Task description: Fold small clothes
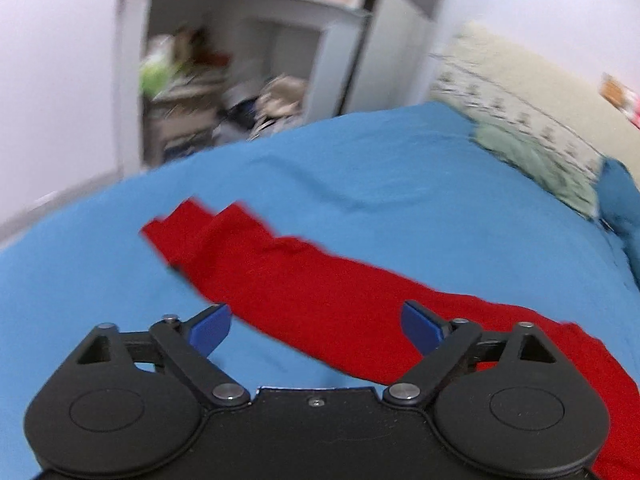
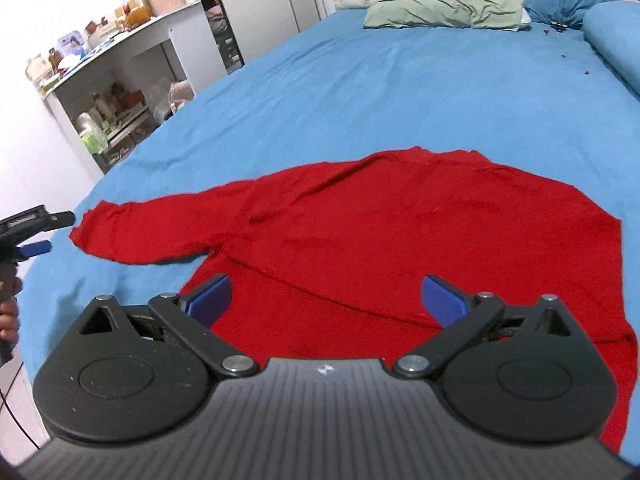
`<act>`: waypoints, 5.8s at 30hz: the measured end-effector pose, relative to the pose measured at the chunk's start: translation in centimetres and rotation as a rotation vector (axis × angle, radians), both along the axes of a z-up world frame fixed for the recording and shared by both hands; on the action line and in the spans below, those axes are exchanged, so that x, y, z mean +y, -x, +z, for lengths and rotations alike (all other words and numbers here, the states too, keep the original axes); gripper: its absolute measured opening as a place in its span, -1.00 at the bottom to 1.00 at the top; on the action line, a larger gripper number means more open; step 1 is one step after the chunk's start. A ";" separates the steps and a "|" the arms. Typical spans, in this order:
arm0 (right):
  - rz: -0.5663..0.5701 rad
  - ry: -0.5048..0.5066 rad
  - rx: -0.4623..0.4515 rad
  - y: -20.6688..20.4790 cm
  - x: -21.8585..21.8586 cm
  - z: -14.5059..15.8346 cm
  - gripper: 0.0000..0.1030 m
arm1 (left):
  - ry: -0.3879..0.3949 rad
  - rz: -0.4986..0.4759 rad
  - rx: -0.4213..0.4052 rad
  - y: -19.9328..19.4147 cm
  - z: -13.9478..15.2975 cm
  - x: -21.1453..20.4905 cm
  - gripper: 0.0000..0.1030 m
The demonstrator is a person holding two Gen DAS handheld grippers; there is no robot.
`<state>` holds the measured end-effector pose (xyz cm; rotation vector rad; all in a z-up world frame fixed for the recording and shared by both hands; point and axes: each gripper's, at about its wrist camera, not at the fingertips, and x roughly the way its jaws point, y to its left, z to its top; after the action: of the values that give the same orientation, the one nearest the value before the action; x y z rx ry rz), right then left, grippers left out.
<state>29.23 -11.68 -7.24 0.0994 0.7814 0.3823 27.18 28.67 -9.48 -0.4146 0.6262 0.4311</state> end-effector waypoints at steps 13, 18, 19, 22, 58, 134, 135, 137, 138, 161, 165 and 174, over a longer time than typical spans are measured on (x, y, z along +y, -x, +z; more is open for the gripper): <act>-0.015 -0.001 0.034 -2.0 -0.8 -5.5 1.00 | 0.077 0.207 -0.024 -2.4 -6.1 8.3 -0.43; -0.047 -0.006 0.070 -2.4 -1.3 -6.6 1.00 | 0.073 0.235 -0.019 -3.1 -5.8 8.7 -0.89; -0.050 -0.006 0.070 -2.5 -1.4 -6.6 1.00 | 0.055 0.229 -0.019 -3.1 -5.4 8.2 -0.90; -0.063 0.008 0.054 -2.3 -2.0 -6.0 1.00 | 0.002 0.185 -0.030 -3.4 -3.7 6.4 -0.90; -0.201 0.171 -0.075 -2.8 -9.5 -4.5 1.00 | -0.320 -0.736 -0.033 -5.5 -3.9 -30.0 0.75; -0.378 0.188 -0.068 -4.3 -16.3 -10.1 -0.57 | -0.362 -0.568 0.103 -4.1 -7.4 -18.8 -0.82; -0.384 0.184 -0.077 -3.8 -16.4 -10.1 -0.31 | -0.367 -0.568 0.085 -3.8 -6.7 -18.9 -0.82; -0.415 0.187 -0.116 -2.6 -16.5 -9.4 0.47 | -0.363 -0.586 0.015 -3.1 -4.9 -19.4 -0.73; -0.423 0.176 -0.151 -2.0 -16.5 -8.9 0.72 | -0.353 -0.597 -0.007 -3.2 -4.2 -19.7 -0.67; -0.371 0.063 -0.061 -10.6 -16.2 -11.8 0.66 | -0.219 -0.644 0.073 -8.4 -8.0 -21.6 -0.20; -0.371 0.106 -0.090 -11.5 -16.5 -12.0 0.66 | -0.225 -0.632 0.078 -8.5 -7.9 -22.4 -0.20; -0.368 0.075 -0.148 -6.2 -17.6 -5.5 0.70 | -0.254 -0.596 0.061 -5.3 -3.4 -23.2 -0.20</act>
<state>35.46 -29.23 -12.77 0.1399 0.6147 0.0106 32.44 5.43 -12.88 0.0366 0.7099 -0.0493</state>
